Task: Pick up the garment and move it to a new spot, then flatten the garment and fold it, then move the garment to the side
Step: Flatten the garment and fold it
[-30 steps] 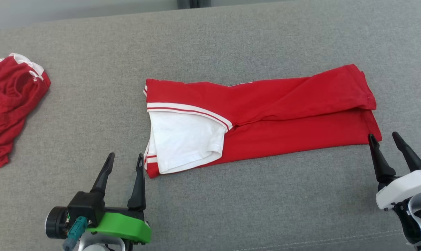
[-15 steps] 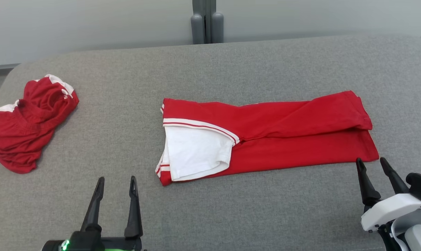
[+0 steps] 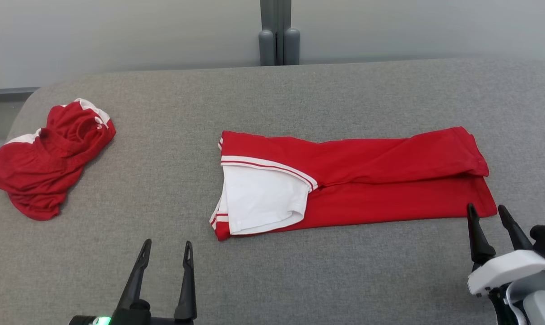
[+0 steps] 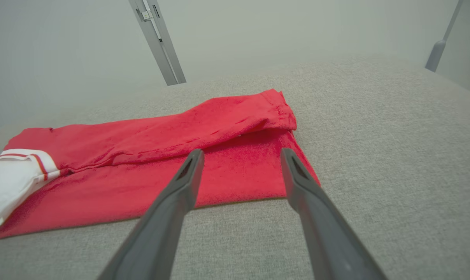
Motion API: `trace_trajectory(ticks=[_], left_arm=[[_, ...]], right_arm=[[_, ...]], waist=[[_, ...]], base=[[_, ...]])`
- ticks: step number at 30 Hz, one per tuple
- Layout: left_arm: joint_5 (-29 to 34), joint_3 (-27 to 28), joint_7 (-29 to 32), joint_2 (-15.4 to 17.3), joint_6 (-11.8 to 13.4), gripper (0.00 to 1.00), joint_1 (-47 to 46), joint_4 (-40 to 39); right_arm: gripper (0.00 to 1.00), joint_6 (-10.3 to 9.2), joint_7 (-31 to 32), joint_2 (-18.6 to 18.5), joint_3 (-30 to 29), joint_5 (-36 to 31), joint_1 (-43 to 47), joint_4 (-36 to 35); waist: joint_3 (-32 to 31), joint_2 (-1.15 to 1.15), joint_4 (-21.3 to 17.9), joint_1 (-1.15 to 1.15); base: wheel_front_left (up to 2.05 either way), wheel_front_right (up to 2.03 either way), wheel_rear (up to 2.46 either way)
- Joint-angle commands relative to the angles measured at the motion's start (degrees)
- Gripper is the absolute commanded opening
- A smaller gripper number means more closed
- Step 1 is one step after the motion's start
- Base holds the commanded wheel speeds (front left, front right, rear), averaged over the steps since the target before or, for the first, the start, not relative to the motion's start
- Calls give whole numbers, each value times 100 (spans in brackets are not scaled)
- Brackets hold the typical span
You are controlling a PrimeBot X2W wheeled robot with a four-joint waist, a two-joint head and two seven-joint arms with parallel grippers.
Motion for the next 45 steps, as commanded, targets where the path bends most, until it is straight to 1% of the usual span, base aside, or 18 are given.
trace_trajectory(ticks=[1,3,8,11,17,21,26,32,33,34,35,36,38,45], left_arm=[[64,-37,0,-27,-4,100,-76,-9],[114,-114,0,-36,-18,100,-138,17],[215,-305,0,-58,-78,100,-309,86],[162,-377,0,-67,-88,100,-380,129],[91,-420,0,-80,-85,100,-555,176],[89,-462,0,-83,-91,100,-660,184],[115,-483,-1,-85,-109,100,-770,185],[145,-498,-1,-85,-119,100,-845,178],[148,-506,-1,-85,-120,100,-851,181],[150,-512,-1,-85,-120,100,-853,186],[149,-522,-1,-85,-123,100,-861,195],[148,-530,-1,-85,-125,100,-866,204],[143,-548,-1,-85,-119,100,-883,220],[94,-587,-1,-84,-94,100,-826,255]], right_arm=[[100,1,-23,-18,29,115,-215,88],[100,1,-12,-116,145,324,-462,326],[100,1,265,-591,281,824,-1231,917],[100,1,579,-898,306,1072,-1569,1256],[100,1,1203,-1301,517,1429,-2014,1759],[100,1,1395,-1414,659,1595,-2178,2021],[100,1,1535,-1437,843,1745,-2256,2380],[100,5,1678,-1187,1311,1993,-2261,2502],[79,22,1720,-1139,1425,2046,-2262,2487],[50,24,1729,-1114,1497,2084,-2267,2482],[11,26,1755,-1098,1605,2130,-2268,2470],[0,32,1758,-1102,1686,2163,-2266,2458],[0,29,1684,-1157,1796,2242,-2280,2452],[0,7,1272,-1581,2078,2299,-2455,2521]], waist=[[132,0,84,0],[222,0,141,0],[465,0,319,0],[604,0,405,0],[878,0,505,0],[1057,0,535,0],[1199,0,555,0],[1297,0,548,0],[1306,0,548,0],[1309,0,548,0],[1309,0,550,0],[1306,0,553,0],[1292,0,561,0],[1198,0,536,0]], base=[[0,0,0],[0,0,0],[0,0,0],[0,0,0],[0,0,0],[0,0,0],[0,0,0],[0,0,0],[0,0,0],[0,0,0],[0,0,0],[0,0,0],[0,0,0],[0,0,0]])
